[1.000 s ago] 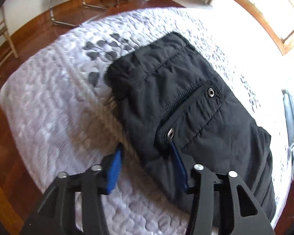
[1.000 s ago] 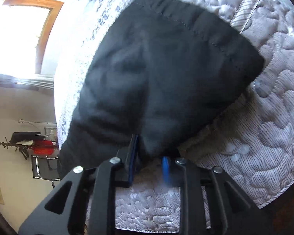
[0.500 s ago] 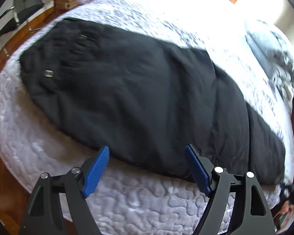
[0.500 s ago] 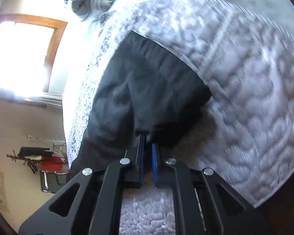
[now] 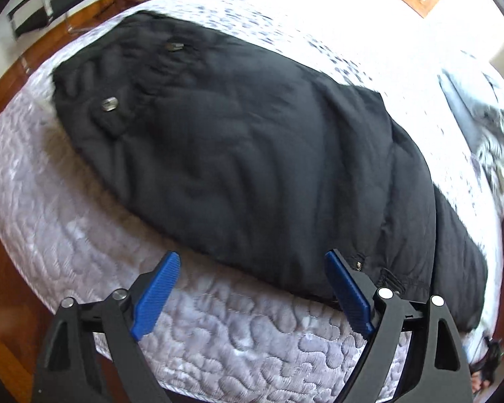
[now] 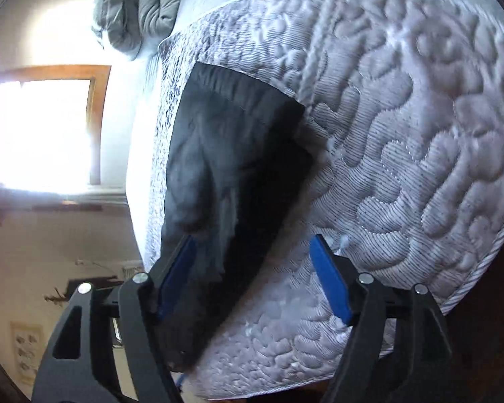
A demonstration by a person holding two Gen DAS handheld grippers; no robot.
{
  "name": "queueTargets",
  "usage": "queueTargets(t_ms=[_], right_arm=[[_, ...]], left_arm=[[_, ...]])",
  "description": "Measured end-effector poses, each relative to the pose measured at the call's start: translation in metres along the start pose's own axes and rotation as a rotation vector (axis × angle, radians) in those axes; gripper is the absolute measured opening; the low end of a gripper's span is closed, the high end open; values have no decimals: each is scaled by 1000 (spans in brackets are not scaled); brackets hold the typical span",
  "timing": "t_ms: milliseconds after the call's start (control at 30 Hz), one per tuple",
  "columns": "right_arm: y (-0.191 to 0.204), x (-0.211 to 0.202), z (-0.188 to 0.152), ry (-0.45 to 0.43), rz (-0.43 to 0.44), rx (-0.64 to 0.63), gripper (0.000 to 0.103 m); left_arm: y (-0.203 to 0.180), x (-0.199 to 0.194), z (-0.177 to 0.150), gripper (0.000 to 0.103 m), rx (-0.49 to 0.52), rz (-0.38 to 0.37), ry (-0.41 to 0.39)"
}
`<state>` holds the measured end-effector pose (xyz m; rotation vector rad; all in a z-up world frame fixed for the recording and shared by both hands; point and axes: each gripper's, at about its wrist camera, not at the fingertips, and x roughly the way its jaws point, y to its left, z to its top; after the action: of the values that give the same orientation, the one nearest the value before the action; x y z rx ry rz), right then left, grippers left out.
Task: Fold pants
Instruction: 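Grasp the leg hems again with the right gripper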
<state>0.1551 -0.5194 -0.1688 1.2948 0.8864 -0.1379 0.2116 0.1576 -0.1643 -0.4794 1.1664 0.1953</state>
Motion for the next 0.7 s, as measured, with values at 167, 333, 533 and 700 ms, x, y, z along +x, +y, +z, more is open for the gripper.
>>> queueTargets(t_ms=[167, 333, 533, 700], right_arm=[[1, 18, 12, -14, 2, 17, 72], [19, 42, 20, -32, -34, 19, 72], [19, 50, 26, -58, -61, 58, 64], [21, 45, 26, -59, -43, 31, 37]], left_arm=[[22, -7, -9, 89, -67, 11, 9], [36, -14, -15, 89, -68, 27, 10], [34, 10, -9, 92, -79, 43, 27], [25, 32, -11, 92, -64, 62, 41]])
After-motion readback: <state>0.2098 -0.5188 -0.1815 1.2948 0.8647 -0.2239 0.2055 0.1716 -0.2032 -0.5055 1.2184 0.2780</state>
